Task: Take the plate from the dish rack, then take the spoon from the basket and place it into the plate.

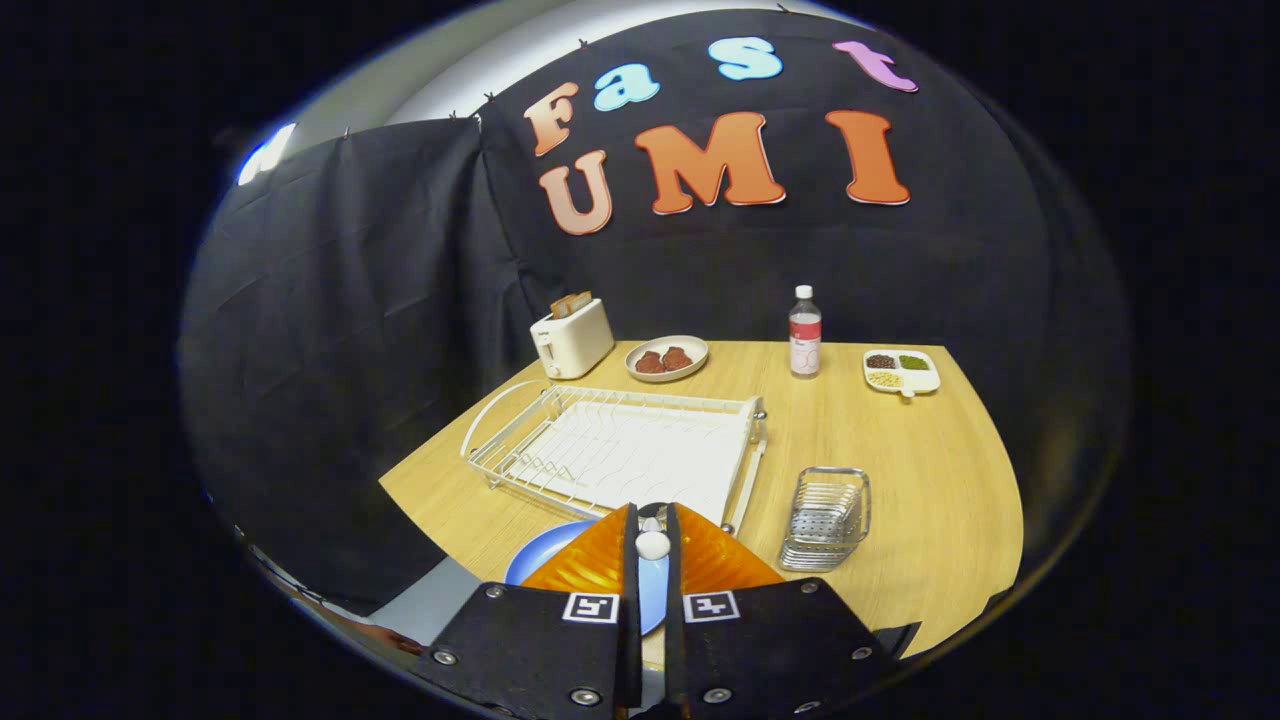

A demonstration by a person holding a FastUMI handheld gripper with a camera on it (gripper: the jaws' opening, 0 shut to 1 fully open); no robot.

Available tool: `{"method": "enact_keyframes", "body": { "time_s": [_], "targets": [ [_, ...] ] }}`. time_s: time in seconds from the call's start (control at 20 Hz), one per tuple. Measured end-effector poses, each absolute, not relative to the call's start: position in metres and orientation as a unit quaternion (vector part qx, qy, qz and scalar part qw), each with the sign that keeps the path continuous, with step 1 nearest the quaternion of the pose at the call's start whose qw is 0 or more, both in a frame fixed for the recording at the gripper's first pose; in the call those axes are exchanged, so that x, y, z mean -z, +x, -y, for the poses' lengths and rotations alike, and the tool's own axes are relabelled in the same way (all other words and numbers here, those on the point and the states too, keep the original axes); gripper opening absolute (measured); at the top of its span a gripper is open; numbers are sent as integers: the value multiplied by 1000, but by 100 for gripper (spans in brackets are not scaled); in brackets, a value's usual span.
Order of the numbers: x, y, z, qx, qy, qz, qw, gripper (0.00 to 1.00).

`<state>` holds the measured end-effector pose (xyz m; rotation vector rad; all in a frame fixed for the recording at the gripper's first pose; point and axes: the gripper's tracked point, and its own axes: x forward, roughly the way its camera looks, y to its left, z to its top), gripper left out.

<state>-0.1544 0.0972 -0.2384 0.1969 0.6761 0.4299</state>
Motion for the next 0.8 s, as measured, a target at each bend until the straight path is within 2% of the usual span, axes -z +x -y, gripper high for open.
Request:
{"method": "enact_keyframes", "body": {
  "time_s": [0.5,0.8],
  "targets": [
    [253,-175,-183,-301,85,-341,886,9],
    [293,-187,-193,-307,66,-372,874,9]
  ]
}}
